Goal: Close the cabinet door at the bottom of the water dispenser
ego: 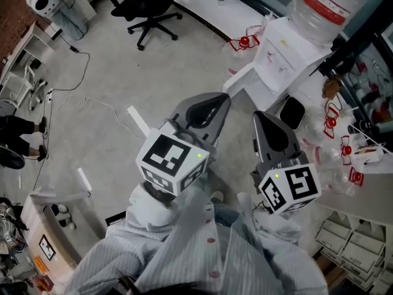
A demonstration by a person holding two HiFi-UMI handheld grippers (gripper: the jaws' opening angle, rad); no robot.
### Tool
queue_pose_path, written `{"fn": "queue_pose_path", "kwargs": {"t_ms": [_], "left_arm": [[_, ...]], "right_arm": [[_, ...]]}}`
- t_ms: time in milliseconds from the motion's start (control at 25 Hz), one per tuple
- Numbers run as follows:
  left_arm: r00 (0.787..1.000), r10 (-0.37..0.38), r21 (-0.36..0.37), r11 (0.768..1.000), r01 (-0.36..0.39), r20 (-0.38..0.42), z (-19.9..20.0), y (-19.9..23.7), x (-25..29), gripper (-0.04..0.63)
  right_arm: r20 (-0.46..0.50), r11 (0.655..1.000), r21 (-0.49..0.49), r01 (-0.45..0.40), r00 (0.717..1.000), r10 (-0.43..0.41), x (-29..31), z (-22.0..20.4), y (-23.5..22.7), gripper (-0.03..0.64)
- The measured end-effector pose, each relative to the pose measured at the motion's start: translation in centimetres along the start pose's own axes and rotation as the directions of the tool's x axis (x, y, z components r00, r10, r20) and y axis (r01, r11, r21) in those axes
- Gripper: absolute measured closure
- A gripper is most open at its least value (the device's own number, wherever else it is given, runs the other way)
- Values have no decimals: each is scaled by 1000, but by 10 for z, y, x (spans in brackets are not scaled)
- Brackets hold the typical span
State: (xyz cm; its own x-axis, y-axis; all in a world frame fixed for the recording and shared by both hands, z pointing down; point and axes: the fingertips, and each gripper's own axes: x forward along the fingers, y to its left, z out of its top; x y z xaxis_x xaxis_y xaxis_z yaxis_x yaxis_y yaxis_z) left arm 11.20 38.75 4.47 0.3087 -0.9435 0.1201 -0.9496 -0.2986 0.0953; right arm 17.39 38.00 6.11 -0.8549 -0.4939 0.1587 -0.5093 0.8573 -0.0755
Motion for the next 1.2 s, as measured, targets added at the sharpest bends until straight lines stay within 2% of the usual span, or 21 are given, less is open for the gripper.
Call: {"fn": "queue_pose_path", "kwargs": {"t_ms": [360,560,760,960,1200], "left_arm": [[999,-44,-8,999,44,-18,11,110,45,586],[997,-77,-9,997,77,-30,13,161,60,586],[991,-125,-23,992,124,-55,1,190,74,586],[983,-162,-58,986,158,-84,-10,208,96,586],[986,-146,-66,988,141,-80,-7,236,131,586]], "right_arm": [[11,996,37,86,996,-86,107,23,-35,604],[-16,988,52,148,989,-148,149,20,-47,604],[-32,971,89,222,975,-220,170,15,-59,604],[-79,963,95,254,966,-247,191,7,-73,604],[-103,964,94,248,966,-238,225,5,-102,604]]}}
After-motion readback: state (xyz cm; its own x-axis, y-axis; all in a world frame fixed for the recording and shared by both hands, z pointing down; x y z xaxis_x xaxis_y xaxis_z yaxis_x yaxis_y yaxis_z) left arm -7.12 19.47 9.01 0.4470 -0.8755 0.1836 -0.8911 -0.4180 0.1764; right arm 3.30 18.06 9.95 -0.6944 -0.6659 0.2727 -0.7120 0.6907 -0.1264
